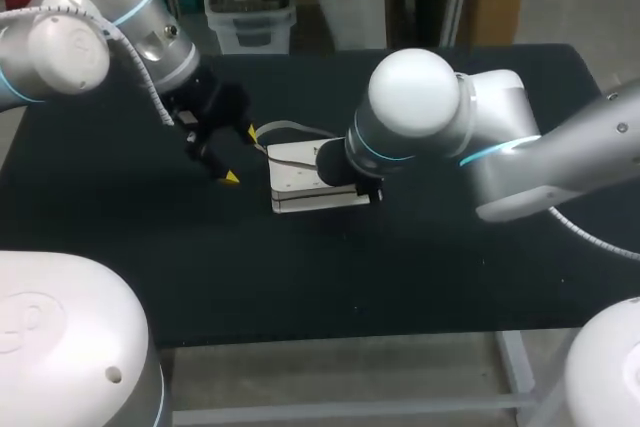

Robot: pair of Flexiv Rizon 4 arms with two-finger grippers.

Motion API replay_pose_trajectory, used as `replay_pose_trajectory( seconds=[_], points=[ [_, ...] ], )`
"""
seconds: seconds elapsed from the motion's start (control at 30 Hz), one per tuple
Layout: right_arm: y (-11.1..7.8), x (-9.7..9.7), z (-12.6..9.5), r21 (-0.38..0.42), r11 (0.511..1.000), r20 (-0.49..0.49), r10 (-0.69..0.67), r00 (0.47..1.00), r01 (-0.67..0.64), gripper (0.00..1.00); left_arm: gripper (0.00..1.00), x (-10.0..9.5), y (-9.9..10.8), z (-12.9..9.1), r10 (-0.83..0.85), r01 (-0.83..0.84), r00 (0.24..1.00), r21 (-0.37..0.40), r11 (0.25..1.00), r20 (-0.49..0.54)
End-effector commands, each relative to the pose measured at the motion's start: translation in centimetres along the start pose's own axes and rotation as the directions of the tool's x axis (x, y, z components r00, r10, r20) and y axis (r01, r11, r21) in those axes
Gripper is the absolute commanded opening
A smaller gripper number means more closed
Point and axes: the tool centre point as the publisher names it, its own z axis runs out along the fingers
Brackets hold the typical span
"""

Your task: Pick up the bag, open it, inspect its contents, close it, and place it on the opposite side

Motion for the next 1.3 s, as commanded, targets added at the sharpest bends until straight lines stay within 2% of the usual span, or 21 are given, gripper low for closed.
replay_pose_trajectory(
  seconds=[0.03, 0.4, 0.43, 0.5, 0.9, 1.03, 1.3],
  points=[
    [-0.6, 0.3, -0.4, -0.019, 1.000, 0.016, -0.004, 1.000, 0.004, 0.49, 1.00, -0.4, -0.1, 0.4, 0.005, -0.005, 1.000, -0.004, 1.000, -0.011],
    [-0.8, 0.4, 0.3, -0.070, 0.997, 0.007, -0.027, 1.000, 0.027, 0.43, 1.00, -0.5, -0.4, 0.7, 0.039, -0.039, 0.999, -0.018, 0.999, -0.031],
    [-0.8, 0.4, 0.4, -0.077, 0.997, 0.006, -0.030, 1.000, 0.031, 0.38, 1.00, -0.5, -0.5, 0.7, 0.043, -0.044, 0.999, -0.017, 0.999, -0.031],
    [-0.8, 0.6, 0.5, -0.089, 0.995, 0.006, -0.036, 0.999, 0.036, 0.00, 1.00, -0.5, -0.5, 0.7, 0.056, -0.056, 0.998, -0.014, 0.998, -0.032],
    [0.0, 1.6, 0.3, -0.090, 0.995, 0.008, -0.036, 0.999, 0.037, 0.00, 1.00, -0.8, -0.8, 0.5, 0.203, -0.202, 0.979, 0.022, 0.979, -0.013],
    [0.7, 2.3, 0.1, -0.049, 0.999, 0.012, -0.002, 1.000, 0.002, 0.00, 1.00, -1.1, -1.1, 0.1, 0.270, -0.271, 0.963, 0.053, 0.961, 0.019],
    [1.6, 3.2, -0.2, -0.041, 0.998, 0.030, 0.045, 0.999, -0.044, 0.00, 1.00, -1.2, -2.4, -0.4, 0.391, -0.401, 0.915, 0.105, 0.910, 0.103]
  ],
)
